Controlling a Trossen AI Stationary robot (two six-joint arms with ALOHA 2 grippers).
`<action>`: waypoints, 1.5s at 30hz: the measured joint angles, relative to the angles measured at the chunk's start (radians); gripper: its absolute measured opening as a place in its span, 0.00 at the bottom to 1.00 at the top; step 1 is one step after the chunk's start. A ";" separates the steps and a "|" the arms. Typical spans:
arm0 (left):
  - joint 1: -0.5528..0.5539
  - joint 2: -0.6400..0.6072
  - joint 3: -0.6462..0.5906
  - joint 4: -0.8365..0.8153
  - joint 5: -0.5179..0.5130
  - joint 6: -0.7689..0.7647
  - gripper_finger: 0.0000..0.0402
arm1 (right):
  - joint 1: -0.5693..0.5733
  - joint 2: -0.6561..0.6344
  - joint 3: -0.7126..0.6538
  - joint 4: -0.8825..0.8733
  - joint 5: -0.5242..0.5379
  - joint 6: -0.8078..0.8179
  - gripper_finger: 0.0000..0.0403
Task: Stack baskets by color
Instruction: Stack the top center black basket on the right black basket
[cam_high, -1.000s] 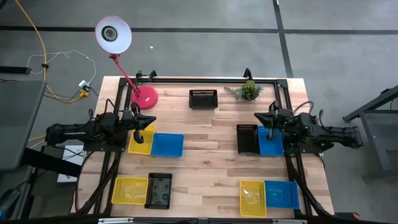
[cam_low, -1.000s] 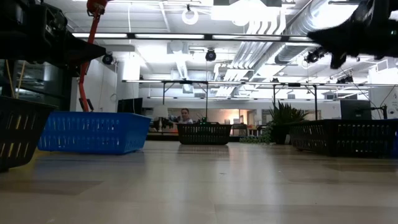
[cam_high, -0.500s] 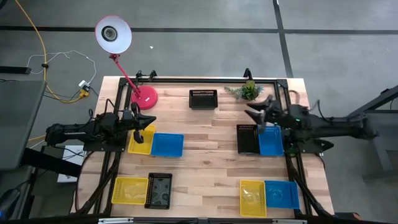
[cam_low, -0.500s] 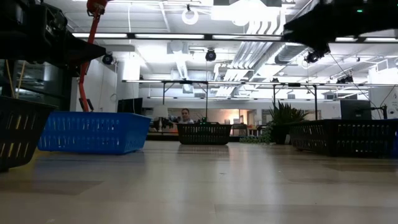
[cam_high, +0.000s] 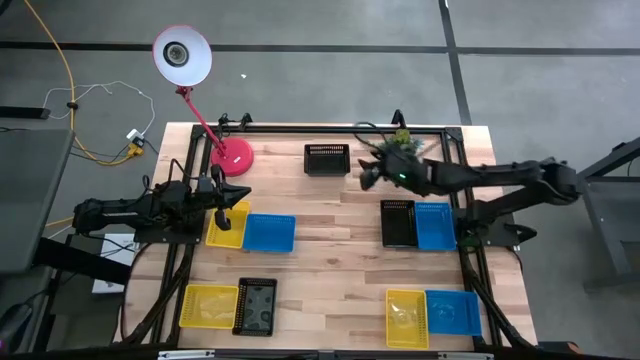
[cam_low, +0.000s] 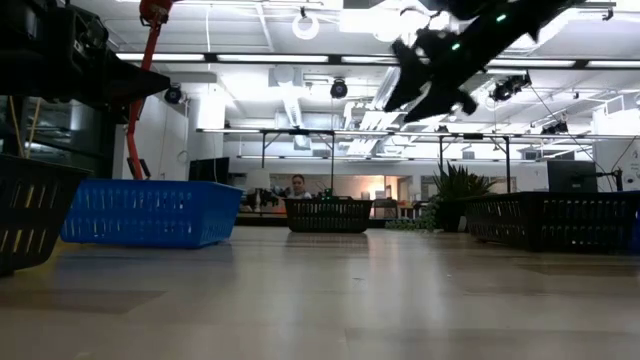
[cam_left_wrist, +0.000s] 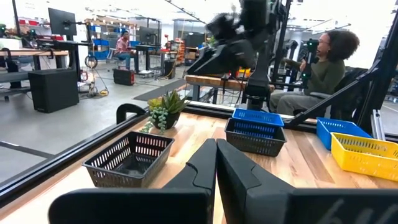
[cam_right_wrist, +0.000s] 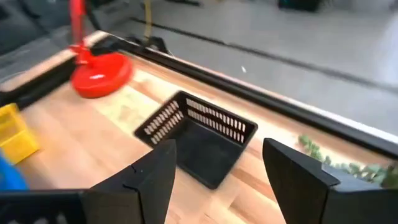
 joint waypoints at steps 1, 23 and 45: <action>0.000 0.000 0.000 0.000 0.000 0.000 0.00 | -0.019 0.036 0.020 -0.007 -0.012 0.028 0.56; 0.000 0.000 0.000 0.002 -0.002 0.000 0.00 | -0.153 0.546 0.164 0.149 -0.073 0.273 0.56; 0.000 0.000 0.000 0.002 -0.001 0.000 0.00 | -0.220 0.599 0.171 0.144 -0.075 0.366 0.42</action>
